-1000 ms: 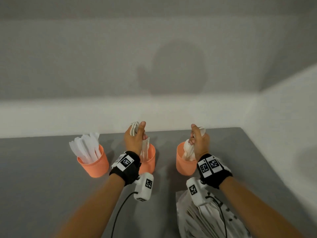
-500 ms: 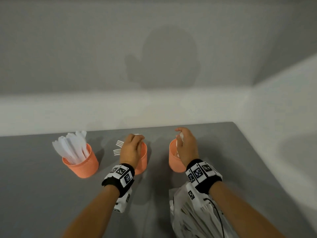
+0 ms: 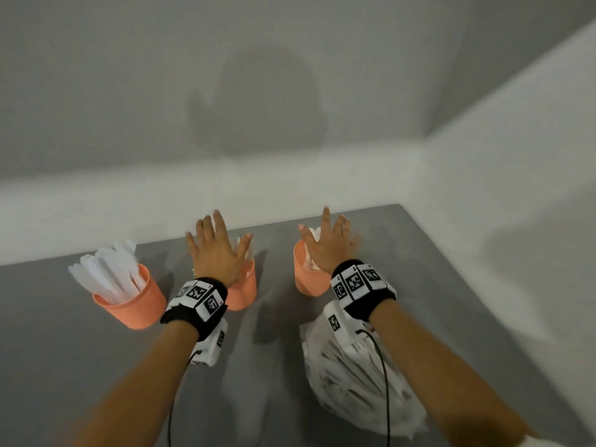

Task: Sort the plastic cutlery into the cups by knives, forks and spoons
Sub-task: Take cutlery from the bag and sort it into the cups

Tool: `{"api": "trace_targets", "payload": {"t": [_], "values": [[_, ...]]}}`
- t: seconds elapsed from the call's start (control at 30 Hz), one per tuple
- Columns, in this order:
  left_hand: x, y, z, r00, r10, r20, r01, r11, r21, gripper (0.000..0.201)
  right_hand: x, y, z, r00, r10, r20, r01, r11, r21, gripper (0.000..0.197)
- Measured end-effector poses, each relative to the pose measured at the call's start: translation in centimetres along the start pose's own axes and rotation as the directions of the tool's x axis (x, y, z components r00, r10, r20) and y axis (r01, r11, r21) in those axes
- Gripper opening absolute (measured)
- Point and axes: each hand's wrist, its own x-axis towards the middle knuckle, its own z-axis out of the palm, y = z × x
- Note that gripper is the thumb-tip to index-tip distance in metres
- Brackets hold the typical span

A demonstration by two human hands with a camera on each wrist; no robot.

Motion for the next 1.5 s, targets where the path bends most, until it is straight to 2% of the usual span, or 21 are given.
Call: {"api": "trace_targets", "payload": {"t": [0.1, 0.17, 0.23, 0.3, 0.37, 0.4, 0.43, 0.5, 0.57, 0.63, 0.7, 0.77, 0.83, 0.9, 1.0, 1.1, 1.17, 1.23, 1.37, 1.43, 1.5], "values": [[-2.2, 1.6, -1.2, 0.962, 0.161, -0.219, -0.221, 0.932, -0.288, 0.058, -1.7, -0.4, -2.4, 0.994, -0.114, -0.001, 0.113, 0.989, 0.092, 0.055], [-4.1, 3.1, -1.2, 0.951, 0.229, -0.208, -0.3, 0.844, -0.444, 0.042, -4.2, -0.6, -4.1, 0.979, -0.205, -0.013, 0.204, 0.961, 0.186, 0.031], [-6.7, 4.7, -0.8, 0.953, 0.294, -0.078, -0.282, 0.758, -0.588, 0.026, -7.1, 0.1, -4.8, 0.973, -0.23, 0.038, 0.209, 0.934, 0.291, 0.031], [-9.7, 5.8, 0.5, 0.929, 0.357, 0.093, -0.219, 0.737, -0.64, 0.013, -10.3, 1.5, -4.2, 0.959, -0.192, 0.21, 0.12, 0.943, 0.311, 0.028], [-12.2, 6.1, 2.4, 0.894, 0.405, 0.193, -0.224, 0.775, -0.591, 0.009, -13.0, 3.7, -2.7, 0.929, -0.126, 0.348, 0.105, 0.991, 0.08, 0.024], [-13.2, 6.0, 3.6, 0.874, 0.416, 0.251, -0.224, 0.804, -0.552, 0.01, -14.2, 4.9, -1.9, 0.926, -0.085, 0.367, 0.122, 0.989, -0.079, 0.025], [-14.0, 5.9, 4.5, 0.852, 0.404, 0.332, -0.202, 0.84, -0.504, 0.015, -15.2, 6.1, -0.8, 0.931, -0.034, 0.363, 0.124, 0.966, -0.227, 0.029], [-15.0, 5.5, 6.0, 0.796, 0.326, 0.51, -0.136, 0.918, -0.374, 0.034, -16.6, 8.4, 1.4, 0.931, 0.084, 0.355, 0.063, 0.921, -0.384, 0.037], [-15.6, 5.3, 6.5, 0.739, 0.269, 0.618, -0.123, 0.955, -0.268, 0.054, -16.9, 10.0, 3.4, 0.932, 0.139, 0.335, 0.021, 0.902, -0.432, 0.042], [-15.9, 5.6, 6.2, 0.709, 0.276, 0.648, -0.132, 0.956, -0.262, 0.062, -16.3, 10.9, 4.6, 0.948, 0.144, 0.283, -0.017, 0.912, -0.41, 0.057], [-16.0, 6.0, 5.5, 0.711, 0.294, 0.639, -0.119, 0.945, -0.304, 0.063, -15.7, 10.8, 5.0, 0.948, 0.156, 0.279, -0.043, 0.927, -0.374, 0.084], [-16.0, 6.3, 4.6, 0.712, 0.315, 0.628, -0.114, 0.934, -0.339, 0.063, -14.7, 10.5, 5.6, 0.951, 0.159, 0.266, -0.049, 0.925, -0.376, 0.091], [-15.9, 6.1, 3.7, 0.715, 0.328, 0.617, -0.124, 0.928, -0.351, 0.061, -14.0, 9.9, 5.3, 0.97, 0.121, 0.213, -0.032, 0.925, -0.38, 0.075], [-15.7, 5.4, 3.0, 0.739, 0.313, 0.597, -0.106, 0.929, -0.355, 0.059, -13.9, 9.4, 4.6, 0.967, 0.052, 0.249, 0.025, 0.954, -0.299, 0.057], [-15.2, 4.6, 2.4, 0.767, 0.287, 0.574, -0.069, 0.926, -0.371, 0.055, -14.4, 9.1, 3.9, 0.932, -0.021, 0.363, 0.083, 0.984, -0.156, 0.054], [-15.0, 4.5, 2.1, 0.784, 0.268, 0.56, -0.051, 0.926, -0.373, 0.052, -14.0, 9.3, 4.3, 0.926, -0.016, 0.377, 0.052, 0.995, -0.086, 0.044], [-14.8, 4.9, 2.0, 0.806, 0.252, 0.536, -0.036, 0.924, -0.381, 0.05, -14.1, 9.2, 4.3, 0.942, -0.027, 0.336, 0.051, 0.997, -0.064, 0.047], [-14.7, 5.4, 2.1, 0.82, 0.241, 0.519, -0.021, 0.919, -0.393, 0.049, -14.3, 9.2, 4.4, 0.953, -0.032, 0.3, 0.078, 0.987, -0.142, 0.06], [-15.0, 5.6, 2.4, 0.805, 0.232, 0.546, -0.014, 0.927, -0.374, 0.048, -13.9, 10.4, 5.9, 0.941, 0.081, 0.33, -0.004, 0.973, -0.23, 0.081], [-15.2, 5.4, 2.6, 0.801, 0.224, 0.556, -0.007, 0.931, -0.365, 0.047, -13.4, 11.1, 6.4, 0.934, 0.154, 0.321, -0.081, 0.97, -0.228, 0.075], [-15.3, 5.2, 2.6, 0.803, 0.215, 0.556, -0.001, 0.933, -0.36, 0.046, -13.3, 11.2, 6.4, 0.928, 0.17, 0.33, -0.098, 0.97, -0.224, 0.059]]}}
